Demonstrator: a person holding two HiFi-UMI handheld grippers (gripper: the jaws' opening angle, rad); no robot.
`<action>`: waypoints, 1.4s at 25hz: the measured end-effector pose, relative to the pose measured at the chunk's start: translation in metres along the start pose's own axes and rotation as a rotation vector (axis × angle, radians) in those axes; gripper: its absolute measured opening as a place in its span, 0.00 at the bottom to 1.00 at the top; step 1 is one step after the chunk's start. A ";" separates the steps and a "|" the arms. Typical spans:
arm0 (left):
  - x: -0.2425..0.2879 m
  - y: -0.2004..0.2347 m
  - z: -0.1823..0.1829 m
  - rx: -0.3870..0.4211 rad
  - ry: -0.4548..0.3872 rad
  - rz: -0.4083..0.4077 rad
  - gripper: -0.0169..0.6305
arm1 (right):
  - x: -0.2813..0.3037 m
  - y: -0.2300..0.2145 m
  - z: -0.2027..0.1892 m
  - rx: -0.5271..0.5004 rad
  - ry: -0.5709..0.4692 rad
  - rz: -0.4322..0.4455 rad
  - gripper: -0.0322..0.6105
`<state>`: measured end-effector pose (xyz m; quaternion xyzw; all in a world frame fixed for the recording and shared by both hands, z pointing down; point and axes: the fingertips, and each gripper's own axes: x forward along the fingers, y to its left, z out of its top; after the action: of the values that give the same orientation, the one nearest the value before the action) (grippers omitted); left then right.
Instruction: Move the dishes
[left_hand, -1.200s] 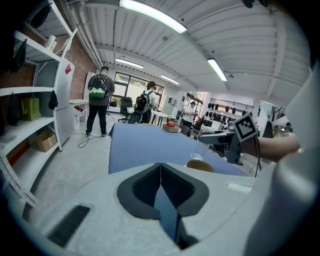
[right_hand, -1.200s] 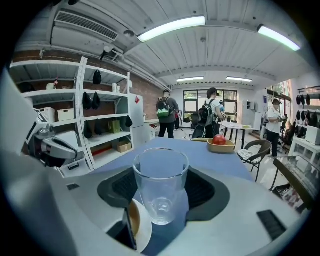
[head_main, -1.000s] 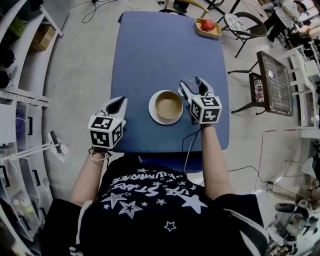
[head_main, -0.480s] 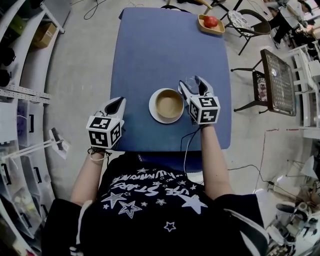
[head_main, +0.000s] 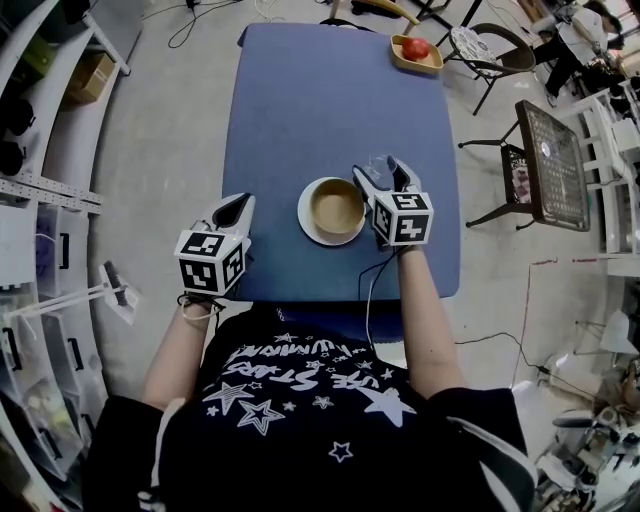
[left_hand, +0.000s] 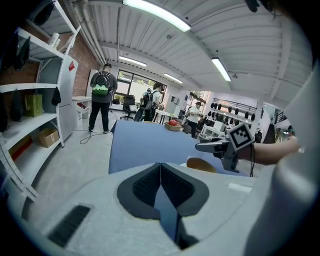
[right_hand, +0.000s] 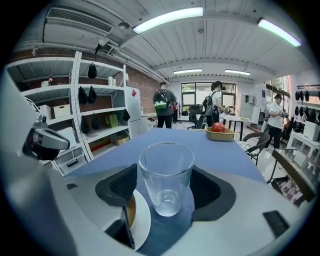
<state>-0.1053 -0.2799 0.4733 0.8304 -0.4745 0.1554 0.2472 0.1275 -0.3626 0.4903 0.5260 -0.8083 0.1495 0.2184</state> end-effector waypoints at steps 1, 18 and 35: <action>-0.001 -0.001 0.001 0.003 -0.004 -0.002 0.06 | -0.003 0.000 -0.001 0.005 -0.001 -0.005 0.55; -0.023 -0.019 -0.013 -0.001 -0.018 -0.041 0.06 | -0.047 0.028 -0.049 0.171 0.071 -0.017 0.45; -0.043 -0.006 -0.037 -0.025 0.008 -0.039 0.06 | -0.035 0.044 -0.085 0.289 0.205 -0.103 0.14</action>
<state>-0.1222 -0.2256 0.4814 0.8357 -0.4592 0.1477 0.2625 0.1160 -0.2768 0.5450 0.5746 -0.7239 0.3053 0.2293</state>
